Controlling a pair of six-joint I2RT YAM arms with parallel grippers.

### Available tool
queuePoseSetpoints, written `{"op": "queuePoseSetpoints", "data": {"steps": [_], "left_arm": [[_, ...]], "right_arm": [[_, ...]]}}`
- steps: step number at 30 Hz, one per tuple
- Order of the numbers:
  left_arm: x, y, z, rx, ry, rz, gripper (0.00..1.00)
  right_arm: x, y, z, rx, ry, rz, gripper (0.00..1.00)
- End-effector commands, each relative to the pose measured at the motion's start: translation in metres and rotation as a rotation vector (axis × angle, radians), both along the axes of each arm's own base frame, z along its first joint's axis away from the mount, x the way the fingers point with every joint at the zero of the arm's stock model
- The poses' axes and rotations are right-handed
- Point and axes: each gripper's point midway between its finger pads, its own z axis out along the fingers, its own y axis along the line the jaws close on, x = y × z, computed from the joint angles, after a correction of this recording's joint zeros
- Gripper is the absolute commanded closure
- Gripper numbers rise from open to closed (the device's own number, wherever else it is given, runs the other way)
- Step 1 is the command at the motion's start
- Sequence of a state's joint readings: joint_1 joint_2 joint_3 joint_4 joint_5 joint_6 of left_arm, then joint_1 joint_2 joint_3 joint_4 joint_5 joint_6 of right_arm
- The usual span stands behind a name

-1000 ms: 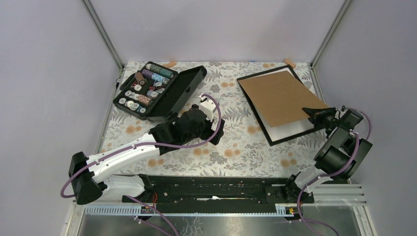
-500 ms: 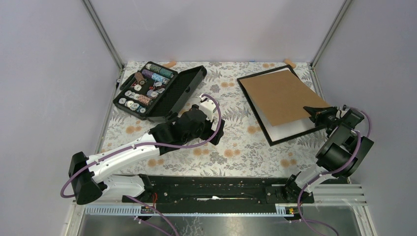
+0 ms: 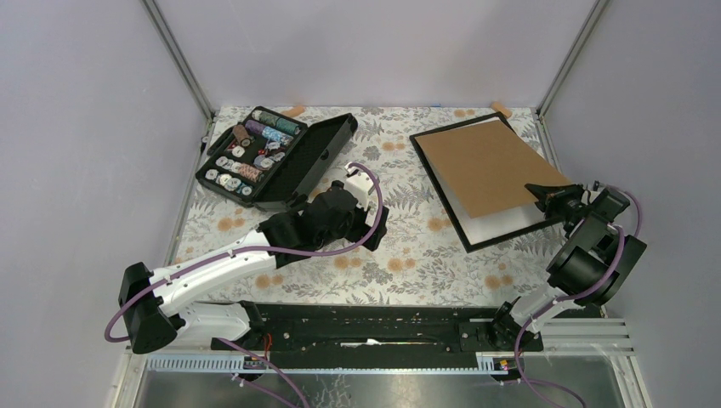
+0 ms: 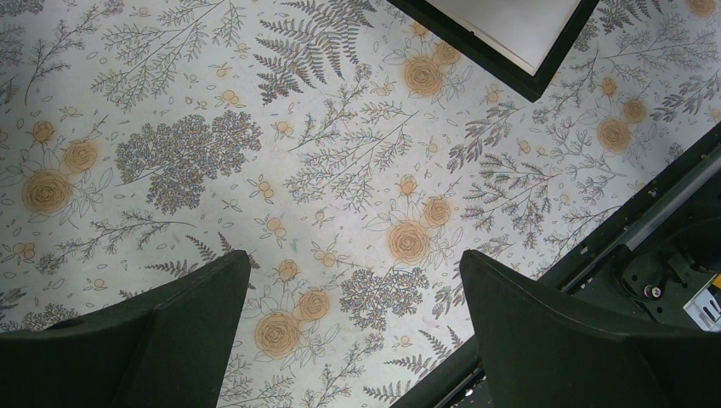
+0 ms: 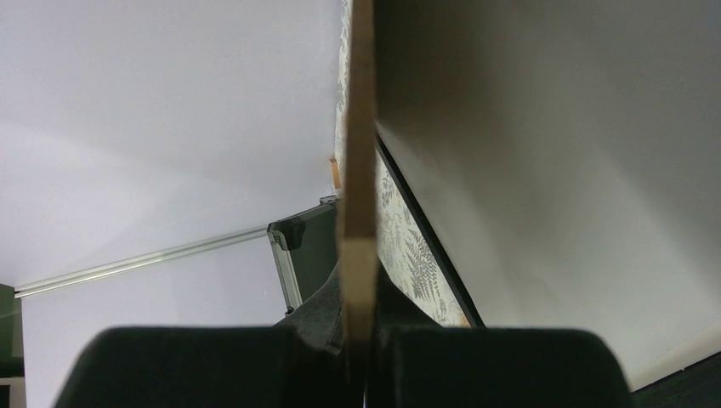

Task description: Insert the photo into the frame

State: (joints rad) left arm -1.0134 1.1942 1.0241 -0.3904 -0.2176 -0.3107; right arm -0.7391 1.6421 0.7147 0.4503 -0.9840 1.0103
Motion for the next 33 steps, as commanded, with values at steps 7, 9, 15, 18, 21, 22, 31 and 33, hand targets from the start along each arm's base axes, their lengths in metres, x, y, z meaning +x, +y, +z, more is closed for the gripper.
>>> {"op": "queuePoseSetpoints", "data": {"steps": [7, 9, 15, 18, 21, 22, 31, 33], "left_arm": [[0.005, -0.004, 0.01, -0.031, -0.04, 0.004, 0.01], [0.005, -0.004, 0.01, -0.031, -0.041, 0.005, 0.01], [0.005, -0.005, 0.009, -0.032, -0.037, 0.002, 0.01], [0.005, -0.006, 0.009, -0.034, -0.037, 0.0, 0.01], [0.004, -0.007, 0.009, -0.035, -0.034, -0.004, 0.01], [0.004, -0.007, 0.009, -0.035, -0.033, -0.005, 0.01], [0.003, -0.009, 0.008, -0.037, -0.028, -0.008, 0.01], [0.003, -0.008, 0.008, -0.037, -0.028, -0.009, 0.01]], "right_arm": [[0.004, -0.019, 0.006, -0.039, -0.038, -0.044, 1.0], [0.003, -0.02, 0.006, -0.043, -0.037, -0.054, 1.0], [0.0, -0.026, 0.006, -0.04, -0.037, -0.059, 1.0], [0.0, -0.029, 0.003, -0.046, -0.027, -0.056, 1.0], [0.001, -0.029, -0.002, -0.041, -0.021, -0.045, 1.0], [0.001, -0.029, -0.004, -0.039, -0.018, -0.043, 1.0], [0.004, -0.016, -0.018, -0.041, -0.009, -0.008, 0.98], [0.006, -0.014, -0.019, -0.042, -0.012, -0.003, 0.96]]}}
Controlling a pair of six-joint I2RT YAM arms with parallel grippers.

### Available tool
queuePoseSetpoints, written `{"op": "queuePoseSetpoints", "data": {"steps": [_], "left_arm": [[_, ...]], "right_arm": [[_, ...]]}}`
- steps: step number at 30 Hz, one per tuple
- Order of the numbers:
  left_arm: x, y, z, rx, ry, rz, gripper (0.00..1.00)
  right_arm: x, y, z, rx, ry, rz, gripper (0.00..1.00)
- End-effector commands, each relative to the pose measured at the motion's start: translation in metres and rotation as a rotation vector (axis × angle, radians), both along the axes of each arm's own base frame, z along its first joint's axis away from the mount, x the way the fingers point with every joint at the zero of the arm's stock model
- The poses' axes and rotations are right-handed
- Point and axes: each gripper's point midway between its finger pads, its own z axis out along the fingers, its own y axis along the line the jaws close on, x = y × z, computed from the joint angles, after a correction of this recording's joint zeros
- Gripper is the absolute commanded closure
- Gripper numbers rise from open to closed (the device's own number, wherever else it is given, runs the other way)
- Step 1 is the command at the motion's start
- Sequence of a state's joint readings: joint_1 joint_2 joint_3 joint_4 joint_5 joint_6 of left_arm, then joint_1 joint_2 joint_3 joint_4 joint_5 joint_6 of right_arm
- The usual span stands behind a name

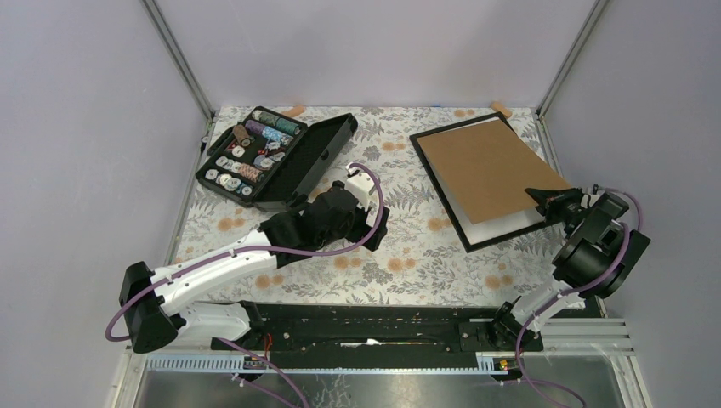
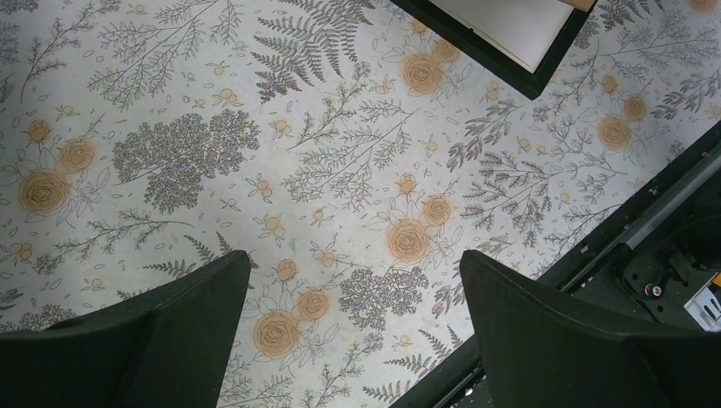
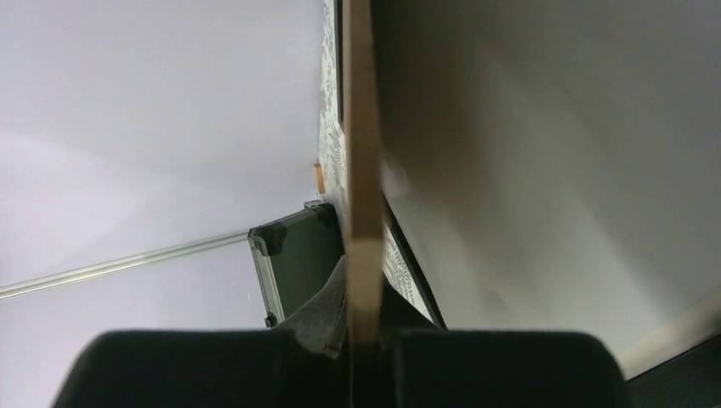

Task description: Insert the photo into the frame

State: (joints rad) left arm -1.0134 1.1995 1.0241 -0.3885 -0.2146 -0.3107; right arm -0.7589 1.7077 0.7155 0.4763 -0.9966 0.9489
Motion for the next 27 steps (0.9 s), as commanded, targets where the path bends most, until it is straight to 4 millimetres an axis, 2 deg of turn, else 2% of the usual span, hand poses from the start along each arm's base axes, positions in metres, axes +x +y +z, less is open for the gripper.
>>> {"op": "queuePoseSetpoints", "data": {"steps": [1, 7, 13, 17, 19, 23, 27], "left_arm": [[0.003, -0.007, 0.009, -0.039, -0.032, -0.005, 0.01], [0.003, -0.006, 0.01, -0.039, -0.035, -0.003, 0.01], [0.004, -0.005, 0.01, -0.038, -0.037, 0.0, 0.01], [0.002, -0.005, 0.01, -0.038, -0.034, -0.004, 0.01], [0.002, -0.006, 0.01, -0.041, -0.034, -0.005, 0.01], [0.002, -0.005, 0.013, -0.049, -0.036, -0.006, 0.01], [-0.001, -0.007, 0.015, -0.066, -0.03, -0.017, 0.01]], "right_arm": [[0.008, -0.006, 0.0, -0.022, -0.02, -0.012, 0.95], [0.016, -0.01, 0.0, -0.038, -0.037, 0.004, 0.94], [0.022, -0.011, -0.006, -0.046, -0.024, 0.042, 0.81], [0.023, -0.014, -0.012, -0.057, 0.009, 0.055, 0.76], [0.024, -0.016, -0.014, -0.066, 0.033, 0.053, 0.65], [0.017, -0.021, -0.022, -0.106, 0.161, 0.047, 0.35], [0.003, -0.03, -0.014, -0.209, 0.293, 0.038, 0.18]]}}
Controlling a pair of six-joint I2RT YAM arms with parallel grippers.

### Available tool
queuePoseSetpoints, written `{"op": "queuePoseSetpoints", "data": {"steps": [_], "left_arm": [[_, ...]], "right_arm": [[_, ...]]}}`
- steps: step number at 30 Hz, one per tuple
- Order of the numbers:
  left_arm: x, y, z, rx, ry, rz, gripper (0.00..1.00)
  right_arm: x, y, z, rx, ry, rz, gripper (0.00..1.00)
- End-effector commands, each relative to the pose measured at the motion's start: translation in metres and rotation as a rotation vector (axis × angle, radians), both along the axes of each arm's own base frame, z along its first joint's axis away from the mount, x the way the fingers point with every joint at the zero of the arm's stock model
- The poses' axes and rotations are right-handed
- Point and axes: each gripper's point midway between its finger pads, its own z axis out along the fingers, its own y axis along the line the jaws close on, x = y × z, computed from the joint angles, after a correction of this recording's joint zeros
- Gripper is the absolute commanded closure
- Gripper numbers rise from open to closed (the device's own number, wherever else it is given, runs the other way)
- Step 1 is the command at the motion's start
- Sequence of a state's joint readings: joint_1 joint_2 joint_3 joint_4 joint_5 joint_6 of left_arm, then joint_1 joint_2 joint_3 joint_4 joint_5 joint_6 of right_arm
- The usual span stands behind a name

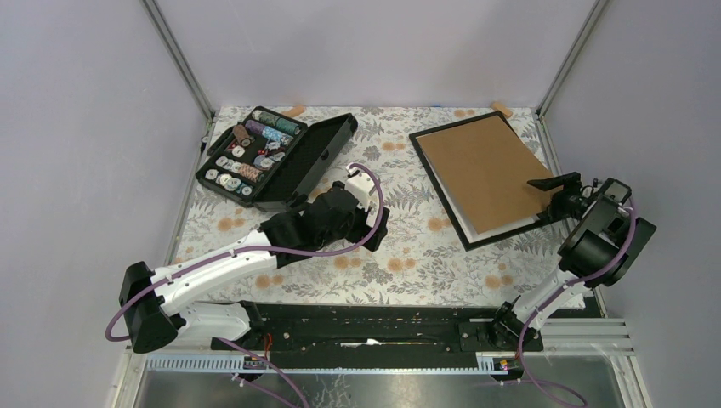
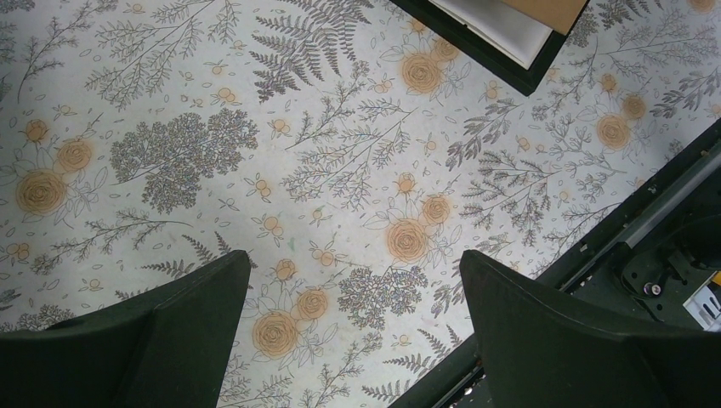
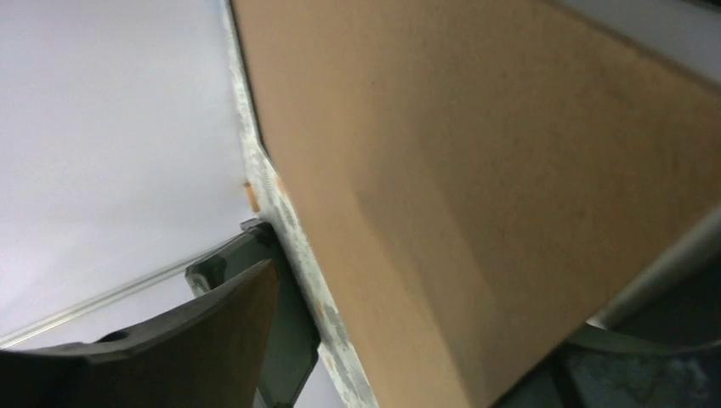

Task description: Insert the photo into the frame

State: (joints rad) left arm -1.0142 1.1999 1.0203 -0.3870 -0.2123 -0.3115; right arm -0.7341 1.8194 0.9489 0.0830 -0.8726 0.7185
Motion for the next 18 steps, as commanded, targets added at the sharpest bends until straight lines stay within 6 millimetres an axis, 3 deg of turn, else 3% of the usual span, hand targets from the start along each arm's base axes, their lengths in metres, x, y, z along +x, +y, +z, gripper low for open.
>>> {"op": "queuePoseSetpoints", "data": {"steps": [1, 4, 9, 15, 17, 18], "left_arm": [[-0.001, -0.007, 0.018, -0.073, -0.032, -0.017, 0.01], [-0.004, -0.007, 0.022, -0.093, -0.031, -0.025, 0.01], [-0.007, -0.005, 0.026, -0.111, -0.031, -0.032, 0.01], [-0.011, -0.004, 0.028, -0.122, -0.03, -0.04, 0.01], [-0.011, -0.004, 0.029, -0.123, -0.03, -0.042, 0.01], [-0.01, -0.004, 0.028, -0.123, -0.03, -0.041, 0.01]], "right_arm": [[-0.015, -0.013, 0.017, -0.157, 0.137, 0.018, 0.16], [-0.03, -0.021, 0.019, -0.231, 0.236, 0.022, 0.01], [-0.057, -0.034, 0.022, -0.369, 0.367, -0.024, 0.0], [-0.083, -0.063, 0.055, -0.646, 0.506, -0.12, 0.0], [-0.078, -0.054, 0.066, -0.682, 0.48, -0.095, 0.0], [-0.069, -0.04, 0.069, -0.688, 0.445, -0.054, 0.0]]}}
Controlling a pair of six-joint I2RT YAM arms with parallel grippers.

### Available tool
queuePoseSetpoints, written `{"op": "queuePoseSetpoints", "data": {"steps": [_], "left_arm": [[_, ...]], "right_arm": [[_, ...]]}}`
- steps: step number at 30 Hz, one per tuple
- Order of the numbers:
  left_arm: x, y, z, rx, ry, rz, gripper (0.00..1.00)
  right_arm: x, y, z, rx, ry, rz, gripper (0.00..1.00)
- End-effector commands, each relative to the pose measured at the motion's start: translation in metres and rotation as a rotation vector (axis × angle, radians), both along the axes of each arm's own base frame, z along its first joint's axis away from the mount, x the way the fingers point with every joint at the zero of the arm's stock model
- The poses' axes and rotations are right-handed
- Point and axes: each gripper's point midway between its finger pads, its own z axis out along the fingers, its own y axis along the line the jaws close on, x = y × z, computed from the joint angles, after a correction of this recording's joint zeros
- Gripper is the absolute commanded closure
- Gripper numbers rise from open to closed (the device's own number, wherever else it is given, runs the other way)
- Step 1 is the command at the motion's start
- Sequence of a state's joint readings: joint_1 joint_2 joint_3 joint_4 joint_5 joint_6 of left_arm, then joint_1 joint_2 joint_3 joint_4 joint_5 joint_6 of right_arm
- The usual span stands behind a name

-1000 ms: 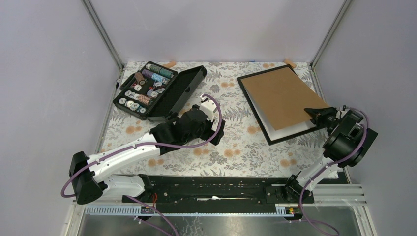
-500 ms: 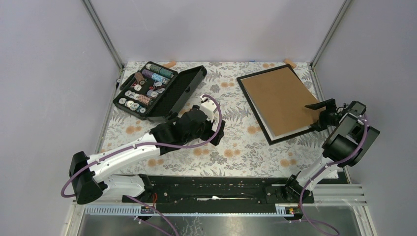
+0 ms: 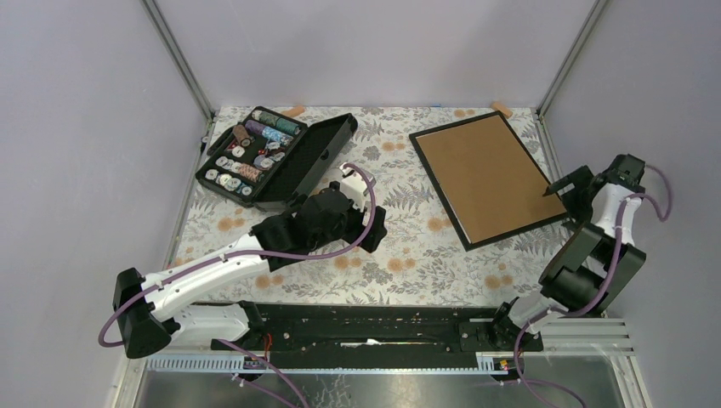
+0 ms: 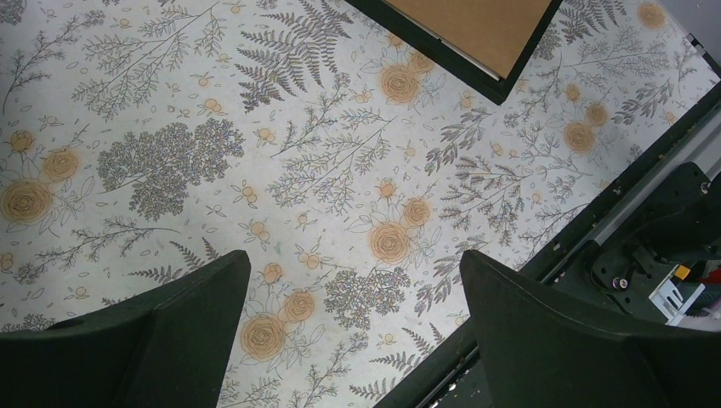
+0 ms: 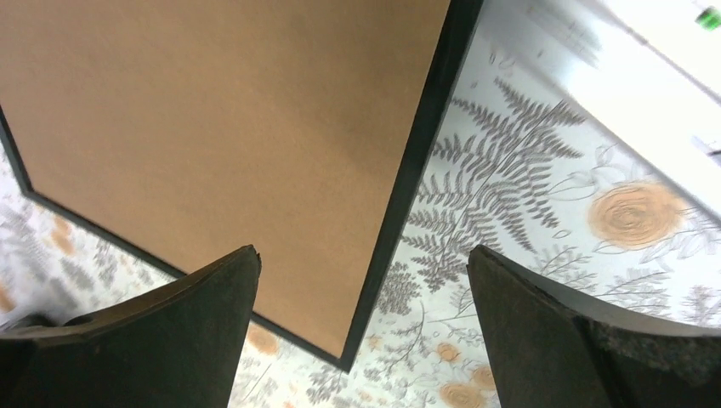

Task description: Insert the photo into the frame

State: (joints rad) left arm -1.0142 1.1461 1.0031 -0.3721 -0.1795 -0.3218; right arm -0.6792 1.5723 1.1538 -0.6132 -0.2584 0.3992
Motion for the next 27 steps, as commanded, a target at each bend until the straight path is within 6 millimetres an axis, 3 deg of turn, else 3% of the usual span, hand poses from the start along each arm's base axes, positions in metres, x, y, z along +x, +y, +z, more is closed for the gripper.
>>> {"op": "queuePoseSetpoints", "data": {"steps": [1, 3, 6, 9, 13, 16, 23, 27], "left_arm": [[-0.003, -0.006, 0.015, -0.065, -0.021, -0.018, 0.01], [-0.003, -0.006, 0.015, -0.067, -0.021, -0.021, 0.01], [-0.002, -0.007, 0.014, -0.062, -0.02, -0.017, 0.01], [-0.001, -0.008, 0.009, -0.052, -0.013, -0.017, 0.01], [0.0, -0.01, 0.006, -0.044, -0.004, -0.017, 0.01], [0.002, -0.011, 0.004, -0.043, 0.003, -0.016, 0.01], [0.007, -0.01, -0.002, -0.032, 0.016, -0.004, 0.01], [0.008, -0.011, -0.004, -0.028, 0.02, -0.003, 0.01]], "right_arm": [[0.019, 0.011, 0.044, -0.197, -0.055, 0.111, 0.0], [0.039, 0.064, 0.037, -0.125, -0.092, 0.271, 0.0], [0.051, 0.144, 0.018, -0.037, -0.108, 0.507, 0.03], [0.051, 0.191, 0.003, -0.065, -0.062, 0.649, 0.07], [0.048, 0.225, -0.01, -0.122, -0.011, 0.768, 0.15], [0.041, 0.24, -0.025, -0.138, 0.047, 0.824, 0.24], [0.022, 0.243, -0.048, -0.181, 0.137, 0.863, 0.22], [0.009, 0.247, -0.064, -0.167, 0.162, 0.872, 0.27]]}}
